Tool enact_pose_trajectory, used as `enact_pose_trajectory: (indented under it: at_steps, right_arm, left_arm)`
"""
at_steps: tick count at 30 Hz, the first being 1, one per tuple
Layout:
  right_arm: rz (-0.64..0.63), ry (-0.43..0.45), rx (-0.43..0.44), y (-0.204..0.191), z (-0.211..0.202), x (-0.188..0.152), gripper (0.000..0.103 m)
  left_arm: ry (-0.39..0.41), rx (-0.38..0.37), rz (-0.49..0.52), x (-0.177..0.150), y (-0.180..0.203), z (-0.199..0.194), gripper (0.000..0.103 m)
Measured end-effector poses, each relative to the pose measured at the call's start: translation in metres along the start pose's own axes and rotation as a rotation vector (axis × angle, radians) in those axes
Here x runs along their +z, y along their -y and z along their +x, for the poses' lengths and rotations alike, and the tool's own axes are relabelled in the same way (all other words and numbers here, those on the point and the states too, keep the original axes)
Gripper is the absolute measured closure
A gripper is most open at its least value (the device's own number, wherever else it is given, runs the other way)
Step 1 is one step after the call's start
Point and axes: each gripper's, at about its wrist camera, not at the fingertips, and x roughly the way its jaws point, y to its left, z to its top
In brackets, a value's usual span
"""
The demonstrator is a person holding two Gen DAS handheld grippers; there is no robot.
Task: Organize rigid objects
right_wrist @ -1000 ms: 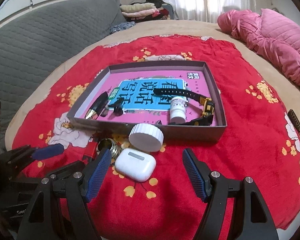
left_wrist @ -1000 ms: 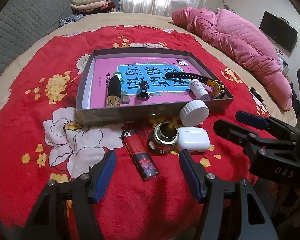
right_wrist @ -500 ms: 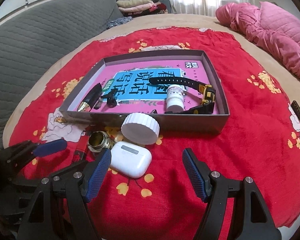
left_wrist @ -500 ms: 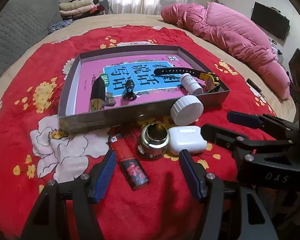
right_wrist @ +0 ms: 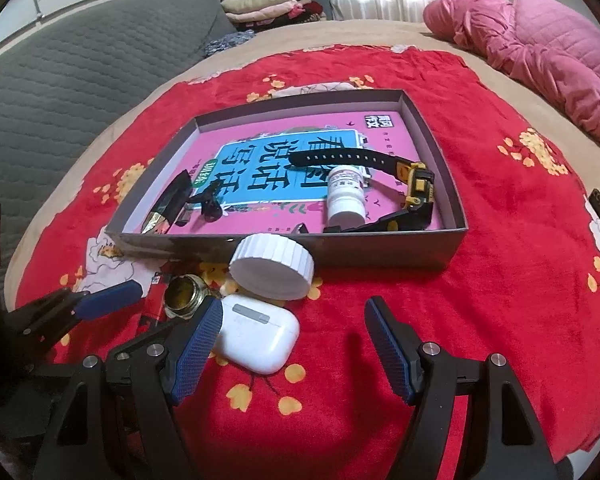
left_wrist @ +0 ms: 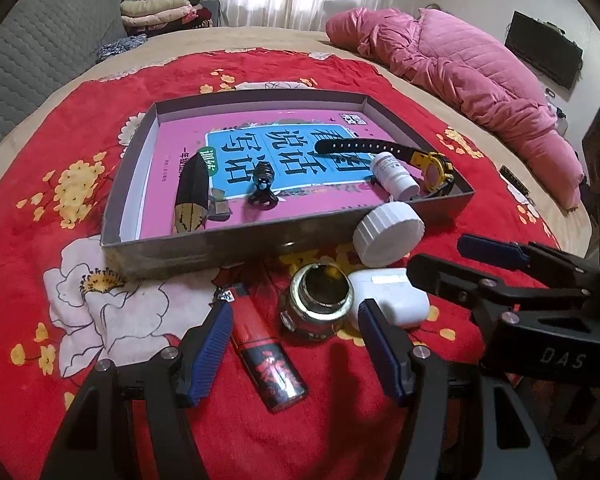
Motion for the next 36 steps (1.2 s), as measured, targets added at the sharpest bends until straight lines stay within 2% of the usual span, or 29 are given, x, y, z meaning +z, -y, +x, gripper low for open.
enact_pose_trajectory:
  at_steps: [12,24,36]
  right_arm:
    - [0.034,-0.016,0.005,0.004,0.006,-0.001,0.028]
    - [0.035,-0.036,0.03,-0.018,0.026,0.009,0.028]
    - [0.171,-0.048,0.048,0.001,0.045,0.019,0.028]
  left_arm:
    - [-0.002,0.001,0.022,0.005,0.002,0.013,0.039]
    - [0.002,-0.017,0.002,0.008,-0.009,0.014,0.039]
    - [0.004,-0.049,-0.002,0.008,-0.013,0.016,0.039]
